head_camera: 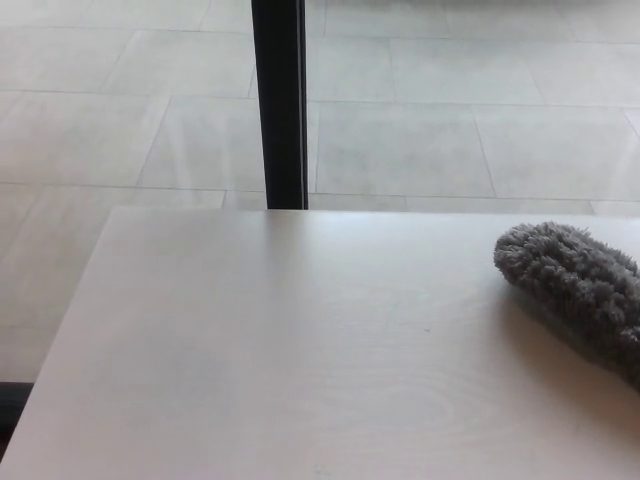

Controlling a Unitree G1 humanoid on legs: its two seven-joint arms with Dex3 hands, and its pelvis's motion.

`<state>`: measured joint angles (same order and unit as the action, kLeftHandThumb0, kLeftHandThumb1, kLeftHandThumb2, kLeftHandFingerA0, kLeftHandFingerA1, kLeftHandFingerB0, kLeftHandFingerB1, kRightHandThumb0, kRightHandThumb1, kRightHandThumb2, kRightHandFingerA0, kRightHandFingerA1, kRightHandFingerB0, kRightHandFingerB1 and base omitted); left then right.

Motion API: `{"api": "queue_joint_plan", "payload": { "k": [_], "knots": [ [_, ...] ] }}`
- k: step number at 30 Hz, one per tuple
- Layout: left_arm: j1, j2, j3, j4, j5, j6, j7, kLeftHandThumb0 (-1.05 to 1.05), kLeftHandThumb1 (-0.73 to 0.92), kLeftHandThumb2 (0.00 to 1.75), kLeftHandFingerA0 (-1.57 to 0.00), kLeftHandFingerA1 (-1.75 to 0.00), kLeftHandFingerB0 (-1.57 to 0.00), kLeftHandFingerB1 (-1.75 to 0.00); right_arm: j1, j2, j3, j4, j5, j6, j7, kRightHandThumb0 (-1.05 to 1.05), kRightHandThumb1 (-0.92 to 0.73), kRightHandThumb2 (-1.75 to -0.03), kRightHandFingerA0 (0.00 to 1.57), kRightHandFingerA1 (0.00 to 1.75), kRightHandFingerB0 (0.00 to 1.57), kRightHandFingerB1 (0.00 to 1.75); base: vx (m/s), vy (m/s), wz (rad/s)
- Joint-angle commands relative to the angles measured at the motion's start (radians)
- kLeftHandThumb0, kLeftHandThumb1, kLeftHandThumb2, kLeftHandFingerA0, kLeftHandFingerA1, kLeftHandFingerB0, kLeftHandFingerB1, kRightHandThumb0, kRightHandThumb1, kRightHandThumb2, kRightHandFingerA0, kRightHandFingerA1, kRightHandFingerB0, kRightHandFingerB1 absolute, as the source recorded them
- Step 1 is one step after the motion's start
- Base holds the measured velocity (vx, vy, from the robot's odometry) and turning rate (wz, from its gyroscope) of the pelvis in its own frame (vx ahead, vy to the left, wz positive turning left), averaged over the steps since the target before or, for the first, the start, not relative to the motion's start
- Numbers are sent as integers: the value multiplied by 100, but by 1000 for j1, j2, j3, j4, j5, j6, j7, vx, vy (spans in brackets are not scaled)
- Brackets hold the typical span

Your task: The robot uses its right hand to pick up the duster kept in the middle of the desk and use it to wipe the desk by swiping its surface twice

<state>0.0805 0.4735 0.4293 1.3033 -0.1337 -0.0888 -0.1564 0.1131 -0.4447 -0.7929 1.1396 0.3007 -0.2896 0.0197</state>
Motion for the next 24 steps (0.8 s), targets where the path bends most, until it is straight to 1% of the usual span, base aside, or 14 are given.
{"api": "queue_joint_plan", "payload": {
  "k": [1, 2, 3, 5, 6, 7, 11, 13, 14, 15, 16, 19, 20, 24],
  "knots": [
    [-18, 15, -1, -4, -13, 7, -28, -48, 73, 62, -58, -60, -50, -51, 22, -33, 66, 36, -22, -43, 33, -88, -64, -102, 38, 65, 8, 49, 0, 0, 0],
    [-22, 13, -2, -4, -12, 12, -16, -48, 74, 62, -57, -60, -50, -50, 25, -35, 81, 43, -27, -53, 37, -84, -62, -103, 37, 65, 6, 48, 0, 0, 0],
    [-14, 15, -19, -4, 7, -11, -14, -49, 76, 63, -56, -58, -49, -49, 32, -31, 94, 38, -31, -67, 31, -85, -80, -64, 40, 64, 14, 46, 0, 0, 0],
    [-17, 13, -24, 1, 8, -11, 0, -49, 75, 62, -58, -59, -51, -49, 32, -35, 100, 39, -15, -65, 38, -85, -79, -64, 42, 63, 15, 44, 0, 0, 0],
    [-17, 16, -38, 0, 21, -9, 7, -51, 76, 62, -64, -61, -50, -50, 28, -39, 106, 48, -16, -65, 37, -85, -80, -64, 44, 60, 15, 41, 0, 0, 0],
    [-15, 21, -63, 1, 44, -12, 14, -51, 77, 63, -65, -61, -50, -49, 25, -46, 115, 62, -20, -64, 36, -91, -67, -102, 42, 64, 10, 48, 0, 0, 0],
    [-10, 20, -60, 1, 16, -12, 0, -50, 73, 62, -62, -63, -52, -52, 29, -53, 125, 70, -10, -61, 38, -96, -67, -104, 41, 65, 9, 49, 0, 0, 0],
    [-7, 15, -51, -1, 6, -14, 3, -50, 74, 62, -62, -62, -54, -51, 29, -56, 130, 66, -9, -56, 34, -92, -65, -104, 40, 66, 11, 51, 0, 0, 0],
    [-5, 15, -56, 1, 12, -13, 12, -50, 74, 62, -65, -63, -55, -51, 28, -59, 139, 67, -18, -61, 28, -88, -80, -65, 38, 62, 12, 44, 0, 0, 0],
    [-8, 11, -38, -1, -8, -8, 9, -50, 72, 62, -59, -62, -52, -51, 27, -59, 142, 63, -17, -60, 29, -87, -80, -65, 37, 64, 12, 45, 0, 0, 0],
    [-11, 13, -46, -1, 1, 0, 15, -51, 73, 62, -65, -63, -51, -49, 26, -60, 145, 61, -16, -59, 35, -92, -66, -104, 36, 66, 7, 50, 0, 0, 0],
    [-21, 11, -40, -4, -2, 8, 29, -50, 72, 61, -67, -65, -54, -51, 11, -63, 168, 67, -30, -63, 23, -96, -68, -105, 38, 66, 8, 50, 0, 0, 0],
    [-22, 14, -55, -3, 16, 4, 39, -54, 73, 62, -71, -64, -58, -51, 7, -66, 177, 68, -34, -62, 21, -85, -82, -64, 51, 68, 15, 43, 0, 0, 0],
    [-28, 18, -40, 0, -3, 12, 49, -52, 69, 61, -71, -65, -58, -50, 19, -66, 193, 71, -31, -54, 27, -79, -78, -63, 62, 67, 24, 41, 0, 0, 0]
  ]
}}
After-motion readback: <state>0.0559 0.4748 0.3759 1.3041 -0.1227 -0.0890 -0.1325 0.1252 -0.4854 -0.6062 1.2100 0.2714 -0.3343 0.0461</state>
